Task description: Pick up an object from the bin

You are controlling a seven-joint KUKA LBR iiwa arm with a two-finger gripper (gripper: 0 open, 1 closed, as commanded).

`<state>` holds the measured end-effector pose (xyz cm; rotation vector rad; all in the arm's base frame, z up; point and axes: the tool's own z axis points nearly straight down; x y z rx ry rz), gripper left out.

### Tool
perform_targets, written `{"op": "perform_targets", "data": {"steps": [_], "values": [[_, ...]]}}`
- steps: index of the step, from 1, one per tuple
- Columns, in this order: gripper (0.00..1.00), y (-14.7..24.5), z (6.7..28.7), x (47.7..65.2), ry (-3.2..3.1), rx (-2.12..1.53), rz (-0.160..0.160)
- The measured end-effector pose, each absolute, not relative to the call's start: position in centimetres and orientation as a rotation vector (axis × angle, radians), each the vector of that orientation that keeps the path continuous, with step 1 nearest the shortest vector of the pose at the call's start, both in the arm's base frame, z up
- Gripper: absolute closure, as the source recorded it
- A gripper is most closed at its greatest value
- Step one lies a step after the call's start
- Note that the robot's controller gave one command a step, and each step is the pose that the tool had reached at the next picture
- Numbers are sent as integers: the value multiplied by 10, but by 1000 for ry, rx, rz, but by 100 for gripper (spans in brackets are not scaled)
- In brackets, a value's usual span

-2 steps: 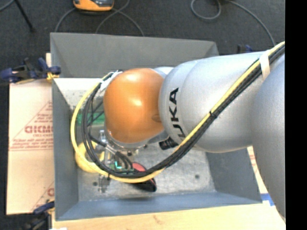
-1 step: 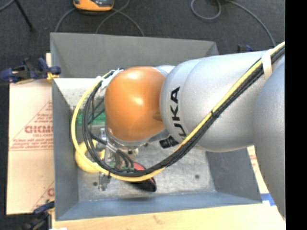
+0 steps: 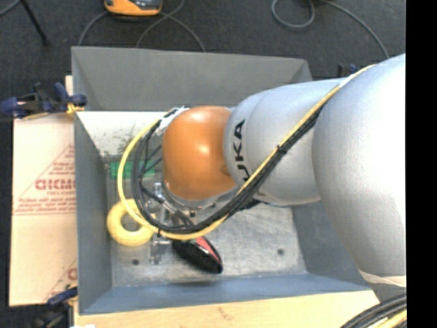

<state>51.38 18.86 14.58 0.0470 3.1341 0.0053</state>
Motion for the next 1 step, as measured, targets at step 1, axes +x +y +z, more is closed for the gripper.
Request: {"op": "perform_targets", "data": {"steps": [1], "values": [[0,209,94,536,3122,-299,1]]}}
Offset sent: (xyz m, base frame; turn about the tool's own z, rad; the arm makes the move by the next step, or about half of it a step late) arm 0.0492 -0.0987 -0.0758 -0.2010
